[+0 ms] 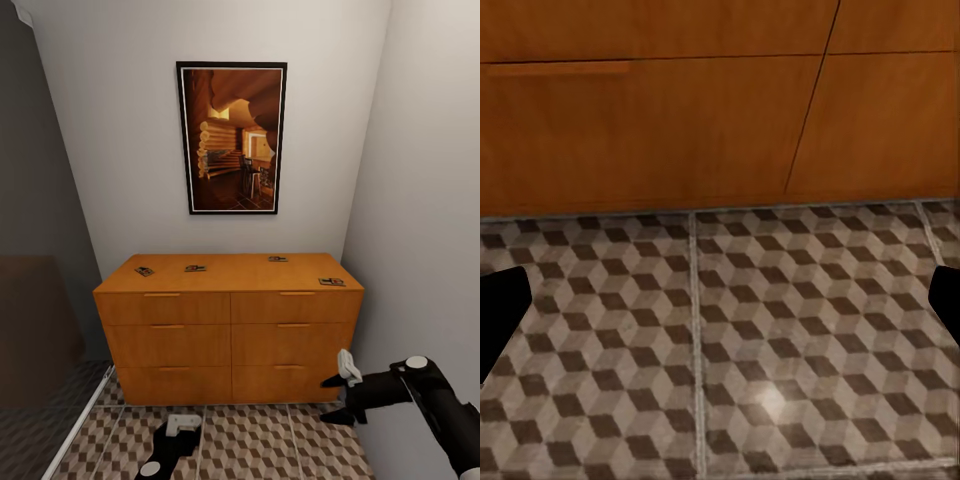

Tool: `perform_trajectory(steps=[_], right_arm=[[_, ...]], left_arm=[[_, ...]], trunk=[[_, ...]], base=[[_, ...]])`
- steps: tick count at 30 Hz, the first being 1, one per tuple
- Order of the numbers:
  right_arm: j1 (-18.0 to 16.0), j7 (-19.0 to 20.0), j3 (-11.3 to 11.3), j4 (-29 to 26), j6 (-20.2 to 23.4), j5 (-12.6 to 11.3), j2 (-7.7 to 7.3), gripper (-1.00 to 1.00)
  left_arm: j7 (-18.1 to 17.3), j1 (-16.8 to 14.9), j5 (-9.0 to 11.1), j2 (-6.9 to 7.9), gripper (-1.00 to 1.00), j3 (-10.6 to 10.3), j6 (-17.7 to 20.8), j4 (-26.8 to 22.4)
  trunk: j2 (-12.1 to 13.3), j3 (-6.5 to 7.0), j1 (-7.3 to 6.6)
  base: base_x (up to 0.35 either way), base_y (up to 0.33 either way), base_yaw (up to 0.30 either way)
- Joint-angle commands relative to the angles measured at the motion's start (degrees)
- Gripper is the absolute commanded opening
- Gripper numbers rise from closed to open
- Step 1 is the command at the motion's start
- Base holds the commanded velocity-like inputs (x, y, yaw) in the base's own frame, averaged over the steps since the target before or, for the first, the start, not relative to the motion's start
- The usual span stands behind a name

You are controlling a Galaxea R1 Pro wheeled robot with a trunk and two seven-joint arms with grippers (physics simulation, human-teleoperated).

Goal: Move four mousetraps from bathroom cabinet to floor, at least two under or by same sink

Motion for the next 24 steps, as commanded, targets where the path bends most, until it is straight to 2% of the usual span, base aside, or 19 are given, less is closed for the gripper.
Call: perform_trajectory(steps=[1,4,6,7,8,9,10,11,12,14,18,20,22,23,24], right_arm=[[-0.04,-0.21,-0.07,-1.21,2.13,1.77,0.46,1.00],[-0.09,-1.02,-0.06,-4.85,4.64,3.33,0.93,1.00],[-0.15,-1.25,-0.03,-9.86,8.56,3.94,0.89,1.00],[-0.17,-1.36,-0.01,-13.53,12.15,4.47,0.84,1.00],[-0.19,-1.47,-0.03,-16.92,15.71,5.50,0.72,1.00],[-0.21,-1.51,-0.03,-18.36,17.29,6.27,0.61,1.00],[-0.34,-1.52,-0.04,-20.64,19.68,8.27,0.42,1.00],[-0.42,-1.48,-0.05,-21.46,20.54,9.38,0.35,1.00],[-0.59,-1.35,-0.05,-22.63,21.80,11.48,0.25,1.00],[-0.79,-1.01,-0.05,-23.60,22.90,13.58,0.20,1.00],[-0.95,0.77,0.25,-24.26,23.70,15.09,0.33,1.00],[-0.98,1.30,1.84,-24.17,23.83,15.33,0.42,1.00],[-0.99,1.51,5.32,-23.42,23.86,15.45,0.47,1.00],[-1.00,1.52,8.25,-22.36,23.80,15.50,0.49,1.00],[-1.00,1.46,9.65,-21.64,23.73,15.53,0.49,1.00]], left_arm=[[0.49,-0.05,0.10,-0.01,1.00,-0.45,-0.16,0.16],[0.49,-0.05,0.10,-0.15,1.00,-0.46,-0.13,0.29],[0.49,-0.05,0.10,-0.34,1.00,-0.48,-0.12,0.32],[0.49,-0.05,0.10,-0.41,1.00,-0.50,-0.12,0.34],[0.49,-0.05,0.10,-0.46,1.00,-0.52,-0.11,0.36],[0.49,-0.05,0.10,-0.49,1.00,-0.53,-0.11,0.36],[0.49,-0.05,0.10,-0.54,1.00,-0.54,-0.11,0.37],[0.49,-0.05,0.08,-0.56,1.00,-0.54,-0.11,0.35],[0.49,-0.05,0.05,-0.58,1.00,-0.54,-0.11,0.33],[0.49,-0.05,0.03,-0.59,1.00,-0.55,-0.11,0.31],[0.49,-0.05,0.01,-0.61,1.00,-0.55,-0.11,0.30],[0.49,-0.05,0.01,-0.62,1.00,-0.55,-0.11,0.29],[0.49,-0.05,0.02,-0.62,1.00,-0.55,-0.11,0.29],[0.49,-0.05,0.02,-0.61,1.00,-0.55,-0.11,0.29],[0.49,-0.05,0.01,-0.60,1.00,-0.55,-0.11,0.29]], trunk=[[-0.04,-0.06,0.00],[-0.04,-0.06,0.00],[-0.04,-0.06,0.00],[-0.04,-0.06,0.00],[-0.04,-0.06,0.00],[-0.04,-0.06,0.00],[-0.04,-0.06,0.00],[-0.04,-0.06,0.00],[-0.04,-0.06,0.00],[-0.04,-0.06,0.00],[-0.04,-0.06,0.00],[-0.04,-0.06,0.00],[-0.04,-0.06,0.00],[-0.04,-0.06,0.00],[-0.04,-0.06,0.00]], base=[[0.000,0.000,0.000],[0.000,0.000,0.000],[0.000,0.000,0.000],[0.000,0.000,0.000],[0.000,0.000,0.000],[0.000,0.000,0.000],[0.000,0.000,0.000],[0.000,0.000,0.000],[0.000,0.000,0.000],[0.000,0.000,0.000],[0.000,0.000,0.000],[0.000,0.000,0.000],[0.000,0.000,0.000],[0.000,0.000,0.000],[0.000,0.000,0.000]])
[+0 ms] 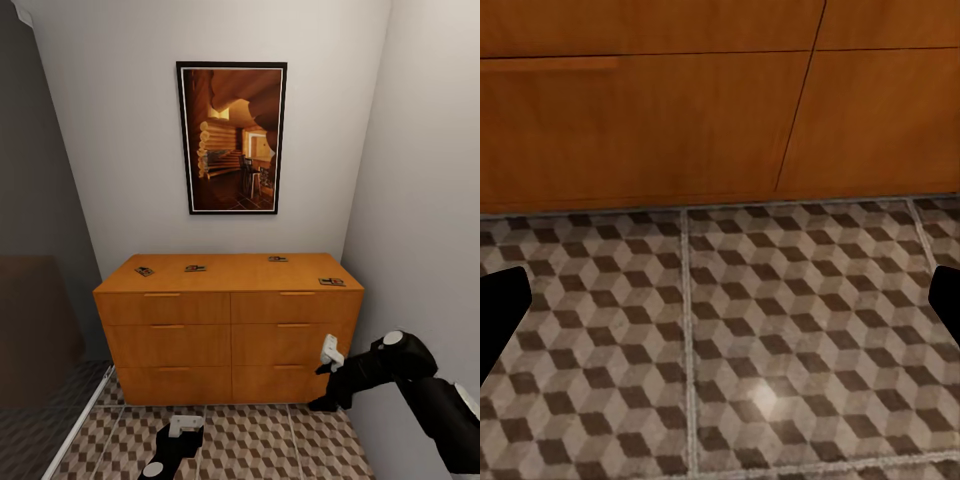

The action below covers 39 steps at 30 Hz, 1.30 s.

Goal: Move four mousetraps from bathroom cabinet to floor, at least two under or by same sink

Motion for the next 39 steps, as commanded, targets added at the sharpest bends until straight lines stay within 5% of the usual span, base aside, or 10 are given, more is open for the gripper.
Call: perform_trajectory(steps=[1,7,13,17,20,23,33,39], right_arm=[[-0.07,0.26,2.25,2.01,0.36,0.57,-0.03,1.00],[-0.07,-0.57,5.08,14.64,-5.13,0.78,-0.08,1.00],[-0.07,-0.58,2.21,19.45,-12.05,0.78,-0.08,1.00],[-0.07,-0.16,-3.93,20.28,-13.98,-0.47,-0.08,1.00],[-0.07,0.20,-12.48,20.55,-14.50,-6.81,-0.13,1.00],[-0.07,0.53,-15.63,20.67,-14.55,-12.35,-0.22,1.00],[-0.07,0.62,-13.82,20.55,-13.24,-15.15,-0.83,1.00],[-0.07,0.62,-9.94,20.58,-13.11,-15.25,-1.00,1.00]], left_arm=[[0.49,-0.04,0.11,0.07,1.00,-0.44,-0.18,0.04],[0.49,-0.04,0.10,0.04,1.00,-0.52,-0.18,0.04],[0.49,-0.04,0.09,0.05,1.00,-0.68,-0.18,0.04],[0.49,-0.04,0.11,0.03,1.00,-0.70,-0.15,0.08],[0.49,-0.04,0.13,0.02,1.00,-0.80,-0.14,0.10],[0.49,-0.04,0.12,0.01,1.00,-0.98,-0.13,0.12],[0.49,-0.04,0.10,0.01,1.00,-1.14,-0.15,0.10],[0.49,-0.04,0.09,0.01,1.00,-1.15,-0.18,0.11]], trunk=[[-0.04,-0.06,0.00],[-0.04,-0.06,0.00],[-0.04,-0.06,0.00],[-0.04,-0.06,0.00],[-0.04,-0.06,0.00],[-0.04,-0.06,0.00],[-0.04,-0.06,0.00],[-0.04,-0.06,0.00]], base=[[0.000,0.000,0.000],[0.000,0.000,0.000],[0.000,0.000,0.000],[0.000,0.000,0.000],[0.000,0.000,0.000],[0.000,0.000,0.000],[0.000,0.000,0.000],[0.000,0.000,0.000]])
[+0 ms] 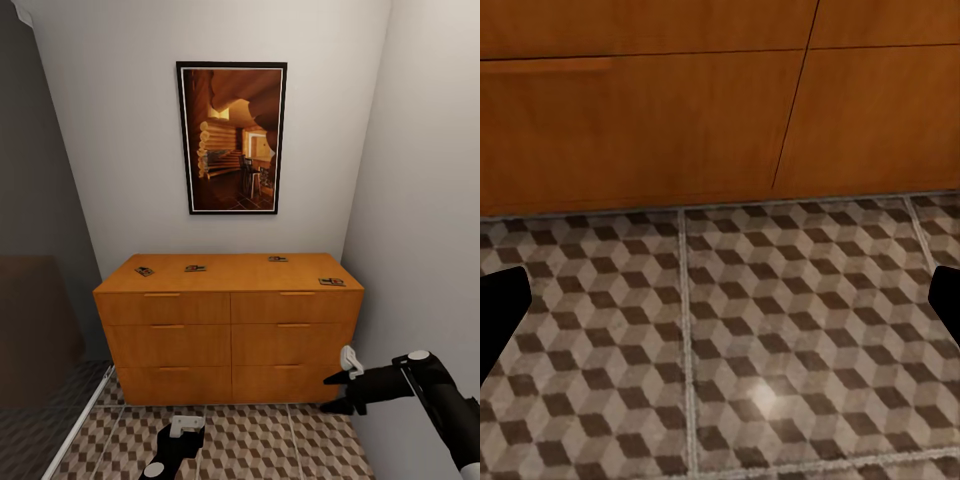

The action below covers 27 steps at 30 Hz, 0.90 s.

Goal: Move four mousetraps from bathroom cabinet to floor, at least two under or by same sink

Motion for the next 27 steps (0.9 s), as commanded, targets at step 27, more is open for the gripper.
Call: perform_trajectory(steps=[27], right_arm=[[-0.04,0.42,2.32,-2.16,0.51,0.18,-0.67,1.00]], left_arm=[[0.47,-0.05,0.10,0.05,1.00,-0.45,-0.27,0.29]], trunk=[[-0.04,-0.06,0.00]], base=[[0.000,0.000,0.000]])
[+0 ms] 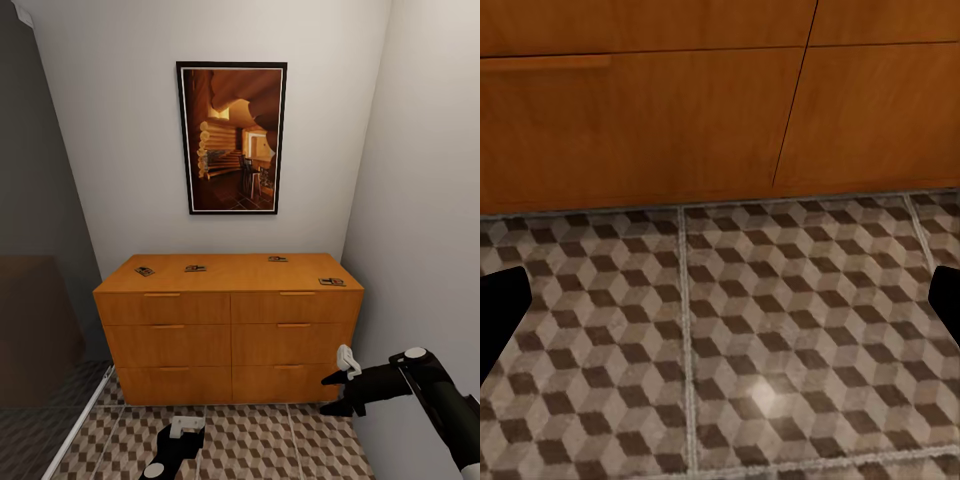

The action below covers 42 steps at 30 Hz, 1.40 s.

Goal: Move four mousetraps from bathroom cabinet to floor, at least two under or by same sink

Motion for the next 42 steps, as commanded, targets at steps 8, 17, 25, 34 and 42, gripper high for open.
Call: perform_trajectory(steps=[8,17,25,34,42], right_arm=[[-0.04,0.42,-0.16,-8.16,1.50,-6.77,-0.95,1.00],[-0.04,0.42,0.09,-9.41,2.96,-9.49,-1.34,1.00],[-0.04,0.42,0.44,-9.41,3.03,-9.69,-1.37,1.00],[-0.04,0.42,1.91,-9.06,3.16,-9.68,-1.12,1.00],[-0.04,0.42,4.95,-7.24,3.40,-9.74,-1.07,1.00]], left_arm=[[0.46,-0.05,0.10,0.04,1.00,-0.46,-0.18,0.29],[0.46,-0.05,0.10,0.04,1.00,-0.47,-0.18,0.34],[0.45,-0.05,0.10,0.04,1.00,-0.45,-0.18,0.37],[0.46,-0.05,0.10,0.04,1.00,-0.48,-0.21,0.57],[0.45,-0.05,0.10,0.04,1.00,-0.47,-0.23,0.60]], trunk=[[-0.04,-0.06,0.00],[-0.04,-0.06,0.00],[-0.04,-0.06,0.00],[-0.04,-0.06,0.00],[-0.04,-0.06,0.00]], base=[[0.000,0.000,0.000],[0.000,0.000,0.000],[0.000,0.000,0.000],[0.000,0.000,0.000],[0.000,0.000,0.000]])
